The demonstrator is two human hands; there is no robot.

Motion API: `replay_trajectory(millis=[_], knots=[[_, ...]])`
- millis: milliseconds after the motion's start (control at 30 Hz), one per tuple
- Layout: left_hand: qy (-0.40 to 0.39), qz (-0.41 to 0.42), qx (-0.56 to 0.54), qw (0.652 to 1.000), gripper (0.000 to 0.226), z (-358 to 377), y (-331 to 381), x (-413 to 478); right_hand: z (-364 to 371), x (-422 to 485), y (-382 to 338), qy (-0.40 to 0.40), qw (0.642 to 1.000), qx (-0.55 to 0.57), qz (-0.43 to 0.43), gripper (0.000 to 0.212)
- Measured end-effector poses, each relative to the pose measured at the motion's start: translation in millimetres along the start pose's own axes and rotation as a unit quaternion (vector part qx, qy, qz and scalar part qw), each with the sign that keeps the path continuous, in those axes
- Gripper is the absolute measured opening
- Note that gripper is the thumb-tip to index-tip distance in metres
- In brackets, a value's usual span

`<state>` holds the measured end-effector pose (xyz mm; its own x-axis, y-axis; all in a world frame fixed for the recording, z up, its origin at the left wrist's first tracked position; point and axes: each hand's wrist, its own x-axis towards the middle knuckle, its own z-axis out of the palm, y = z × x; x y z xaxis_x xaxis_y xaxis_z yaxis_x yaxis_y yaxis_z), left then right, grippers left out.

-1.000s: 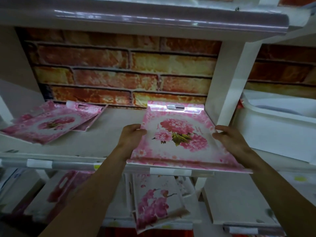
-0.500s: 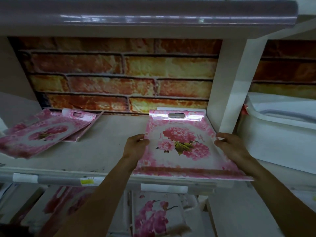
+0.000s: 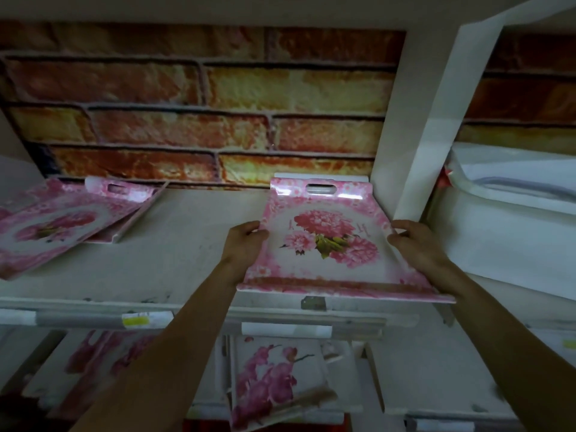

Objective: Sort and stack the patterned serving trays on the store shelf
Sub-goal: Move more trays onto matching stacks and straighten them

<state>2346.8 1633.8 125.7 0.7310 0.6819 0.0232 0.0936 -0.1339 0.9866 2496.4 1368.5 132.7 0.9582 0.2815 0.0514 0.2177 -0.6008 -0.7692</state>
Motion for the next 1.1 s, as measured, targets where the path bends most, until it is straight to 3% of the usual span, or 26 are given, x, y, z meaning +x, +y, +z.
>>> replay_trajectory(millis=[133,300,467,633,800,1100], knots=[[0.001,0.003,0.037,0.999,0.036,5.2,-2.7,6.4,-1.4,4.8,-0.3,-0.006,1.0,-0.021,0.006,0.039],[-0.007,0.008,0.054,0.999,0.04,4.7,-2.5,11.3,2.6,11.6,-2.5,0.003,0.999,-0.034,0.004,0.04],[-0.019,0.01,0.051,0.998,0.039,4.8,-0.6,13.9,3.5,16.7,-1.0,-0.001,1.0,-0.028,-0.001,0.039],[-0.025,0.002,0.045,0.999,0.018,7.2,-1.8,17.9,6.4,27.0,1.6,0.001,0.999,-0.041,-0.012,0.038],[-0.011,0.0,0.059,0.998,0.018,13.0,-7.2,28.7,8.8,35.2,3.5,0.002,0.999,-0.046,-0.018,0.037],[0.027,0.01,0.155,0.987,0.032,21.4,-22.0,42.5,13.2,41.8,0.3,0.004,0.976,-0.211,-0.048,0.04]])
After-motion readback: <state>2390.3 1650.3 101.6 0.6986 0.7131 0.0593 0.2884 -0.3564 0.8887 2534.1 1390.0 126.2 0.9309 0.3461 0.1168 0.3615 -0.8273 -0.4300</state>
